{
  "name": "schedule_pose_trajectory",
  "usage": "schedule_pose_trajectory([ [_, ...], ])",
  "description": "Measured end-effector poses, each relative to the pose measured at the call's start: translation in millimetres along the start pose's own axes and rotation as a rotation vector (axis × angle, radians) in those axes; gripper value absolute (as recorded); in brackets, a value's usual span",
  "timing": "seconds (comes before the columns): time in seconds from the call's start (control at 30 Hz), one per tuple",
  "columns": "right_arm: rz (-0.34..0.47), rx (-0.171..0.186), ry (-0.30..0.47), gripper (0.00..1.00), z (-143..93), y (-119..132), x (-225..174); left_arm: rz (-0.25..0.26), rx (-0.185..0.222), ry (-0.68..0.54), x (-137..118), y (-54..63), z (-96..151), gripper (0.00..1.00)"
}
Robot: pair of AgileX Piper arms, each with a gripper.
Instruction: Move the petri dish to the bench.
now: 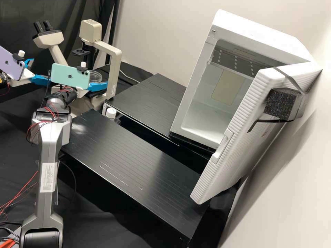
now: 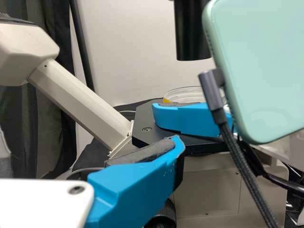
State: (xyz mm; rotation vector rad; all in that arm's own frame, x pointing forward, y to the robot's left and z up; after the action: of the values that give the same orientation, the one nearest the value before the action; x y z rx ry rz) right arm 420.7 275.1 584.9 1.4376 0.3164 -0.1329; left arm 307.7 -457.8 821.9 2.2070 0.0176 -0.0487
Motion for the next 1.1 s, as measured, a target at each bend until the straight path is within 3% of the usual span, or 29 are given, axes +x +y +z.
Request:
schedule_pose_trajectory([
  [0.6, -0.004, -0.003, -0.009, 1.0, 1.2, -4.0, 4.3, 0.0, 0.0, 0.0, 0.0, 0.0, 0.0, 1.0],
  [0.63, -0.005, -0.004, -0.01, 0.0, 1.7, -4.7, 4.6, 0.0, 0.0, 0.0, 0.0, 0.0, 0.0, 1.0],
  [1.1, -0.013, 0.01, -0.009, 0.0, 2.4, -6.9, 5.3, 0.0, 0.0, 0.0, 0.0, 0.0, 0.0, 1.0],
])
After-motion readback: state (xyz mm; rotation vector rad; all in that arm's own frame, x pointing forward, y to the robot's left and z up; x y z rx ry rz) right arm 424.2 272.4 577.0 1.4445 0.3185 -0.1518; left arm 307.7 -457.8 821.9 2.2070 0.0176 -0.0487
